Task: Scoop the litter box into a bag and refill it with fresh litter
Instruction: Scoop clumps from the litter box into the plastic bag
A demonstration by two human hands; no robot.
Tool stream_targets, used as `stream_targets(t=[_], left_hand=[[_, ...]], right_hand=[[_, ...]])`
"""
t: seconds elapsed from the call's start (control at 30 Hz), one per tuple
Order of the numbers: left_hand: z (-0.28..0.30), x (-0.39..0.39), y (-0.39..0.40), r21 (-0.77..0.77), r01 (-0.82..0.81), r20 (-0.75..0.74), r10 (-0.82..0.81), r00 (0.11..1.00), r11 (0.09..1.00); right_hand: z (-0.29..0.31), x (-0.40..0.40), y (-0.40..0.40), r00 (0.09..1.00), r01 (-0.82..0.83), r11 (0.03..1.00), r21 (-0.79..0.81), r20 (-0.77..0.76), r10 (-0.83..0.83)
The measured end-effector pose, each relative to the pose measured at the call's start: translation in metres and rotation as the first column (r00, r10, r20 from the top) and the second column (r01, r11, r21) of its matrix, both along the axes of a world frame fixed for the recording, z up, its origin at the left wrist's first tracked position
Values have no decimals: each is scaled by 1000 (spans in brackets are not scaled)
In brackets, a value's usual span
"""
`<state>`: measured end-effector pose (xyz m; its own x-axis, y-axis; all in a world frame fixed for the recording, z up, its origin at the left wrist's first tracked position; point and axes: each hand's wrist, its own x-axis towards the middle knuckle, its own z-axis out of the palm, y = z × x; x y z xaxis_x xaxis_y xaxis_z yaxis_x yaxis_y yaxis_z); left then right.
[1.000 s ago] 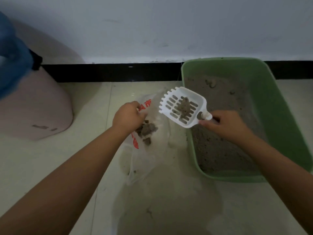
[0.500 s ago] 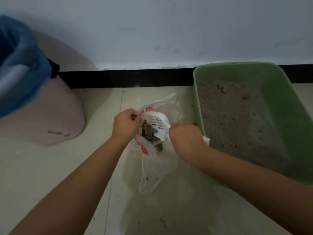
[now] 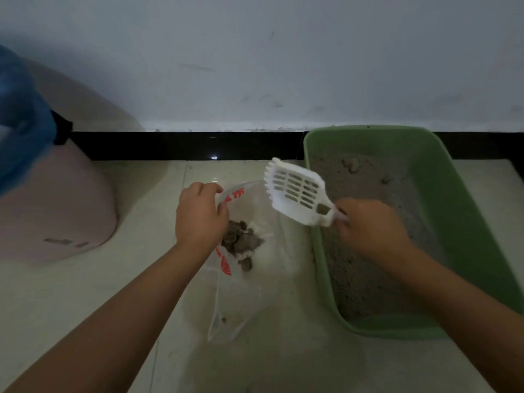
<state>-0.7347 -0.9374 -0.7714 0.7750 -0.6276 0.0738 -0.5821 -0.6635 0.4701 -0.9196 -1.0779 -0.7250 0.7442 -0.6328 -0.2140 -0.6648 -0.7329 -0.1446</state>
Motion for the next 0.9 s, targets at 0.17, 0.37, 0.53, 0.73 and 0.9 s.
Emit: stream_targets(t=[0.17,0.37,0.53,0.73,0.9], left_hand=[[-3,-26,-34,-82,380,155,-365,918,921],[-25,-66,-88,15,632,149,-627,765,775],[-39,-70,-111,50,668,234,-659,715,742],[-53,-54,-125,63,773,325,-745,582,631],[-61,-55,-134,22,799,359,-751,554,601]], right_hand=[[0,-52,-59,956,284,958,36,70,-286],[-19,-101,-105,830,518,850,-92,-186,-526],[-24,-108,-132,772,564,807,-176,-237,-590],[-31,-81,-158,791,418,878,-235,-381,-478],[-53,-72,-189,885,395,908,-142,-206,-417]])
